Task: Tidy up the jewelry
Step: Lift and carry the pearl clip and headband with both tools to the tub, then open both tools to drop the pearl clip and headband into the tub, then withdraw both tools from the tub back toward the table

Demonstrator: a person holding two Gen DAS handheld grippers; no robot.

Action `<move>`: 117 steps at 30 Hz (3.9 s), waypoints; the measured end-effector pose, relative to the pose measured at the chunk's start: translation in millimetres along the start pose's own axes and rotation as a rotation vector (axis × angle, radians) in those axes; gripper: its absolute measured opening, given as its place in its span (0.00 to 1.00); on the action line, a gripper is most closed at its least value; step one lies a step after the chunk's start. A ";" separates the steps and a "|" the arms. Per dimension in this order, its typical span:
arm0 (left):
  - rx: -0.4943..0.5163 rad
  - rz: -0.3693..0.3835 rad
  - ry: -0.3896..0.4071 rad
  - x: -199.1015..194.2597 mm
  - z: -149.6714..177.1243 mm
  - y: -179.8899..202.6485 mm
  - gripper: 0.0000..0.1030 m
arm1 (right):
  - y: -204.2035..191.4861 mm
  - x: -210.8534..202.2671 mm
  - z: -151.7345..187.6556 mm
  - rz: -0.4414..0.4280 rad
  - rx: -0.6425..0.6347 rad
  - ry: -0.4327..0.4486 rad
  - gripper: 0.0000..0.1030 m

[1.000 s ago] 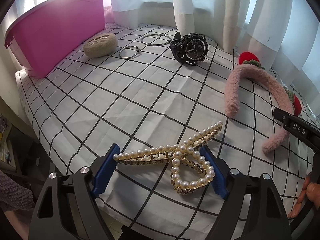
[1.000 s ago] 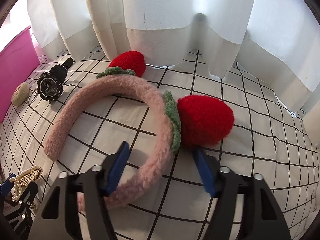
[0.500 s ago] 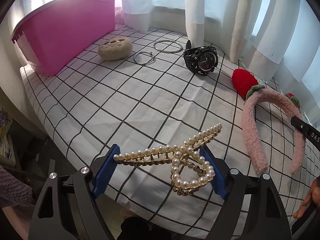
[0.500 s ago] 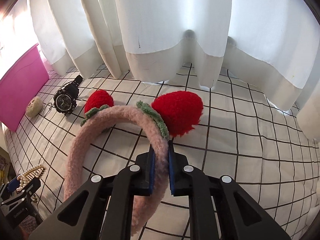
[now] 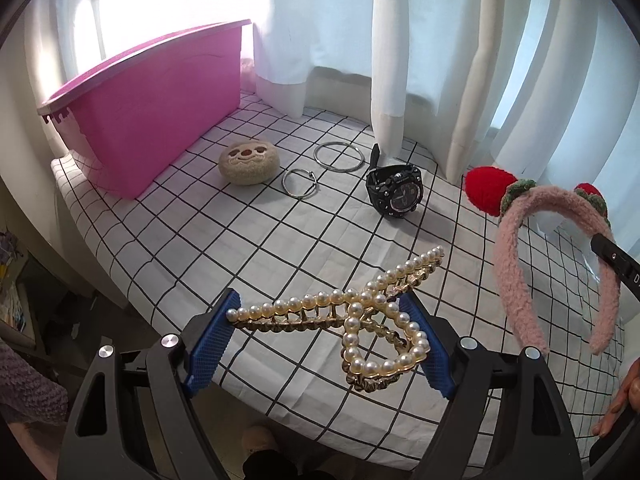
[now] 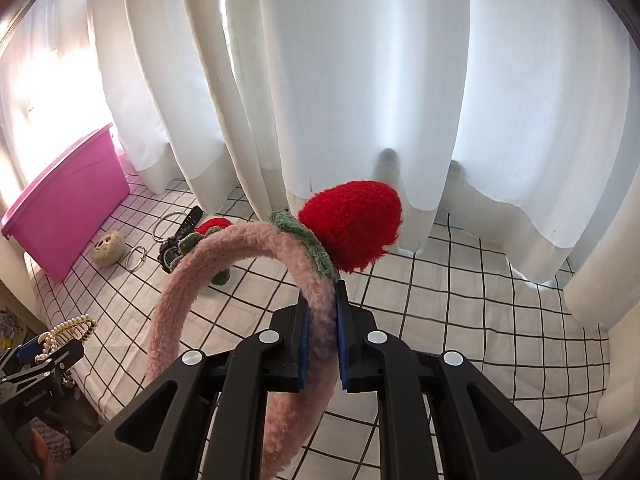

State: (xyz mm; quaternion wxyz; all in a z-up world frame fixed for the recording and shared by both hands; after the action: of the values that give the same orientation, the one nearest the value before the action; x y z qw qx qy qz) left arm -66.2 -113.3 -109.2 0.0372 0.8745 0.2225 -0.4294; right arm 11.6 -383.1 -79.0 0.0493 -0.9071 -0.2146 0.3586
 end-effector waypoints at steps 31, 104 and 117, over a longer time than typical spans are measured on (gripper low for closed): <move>-0.102 -0.052 0.275 18.1 -248.4 -267.6 0.77 | -338.2 107.5 -210.2 -0.304 -0.289 0.134 0.11; -0.114 -0.101 -0.119 143.9 -279.1 -330.1 0.91 | -448.2 247.8 -218.6 -0.233 -0.439 -0.237 0.67; -0.081 -0.109 -0.029 93.5 -267.6 -295.8 0.93 | -388.2 182.4 -192.5 -0.237 -0.338 -0.177 0.69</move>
State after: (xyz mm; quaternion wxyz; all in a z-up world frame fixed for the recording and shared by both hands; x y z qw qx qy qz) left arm 55.5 254.4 24.4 0.0523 0.8524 0.2864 -0.4343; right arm 122.2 57.3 42.8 -0.0806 -0.8360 -0.3802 0.3874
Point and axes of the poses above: each gripper's, at about its wrist camera, not at the fingertips, and x roughly the way its jaws point, y to its right, z to its underside, the point moved 1 cm from there along x, roughly the way its jaws point, and after that the axes turned 15 degrees about -z, right-handed, at the moved point
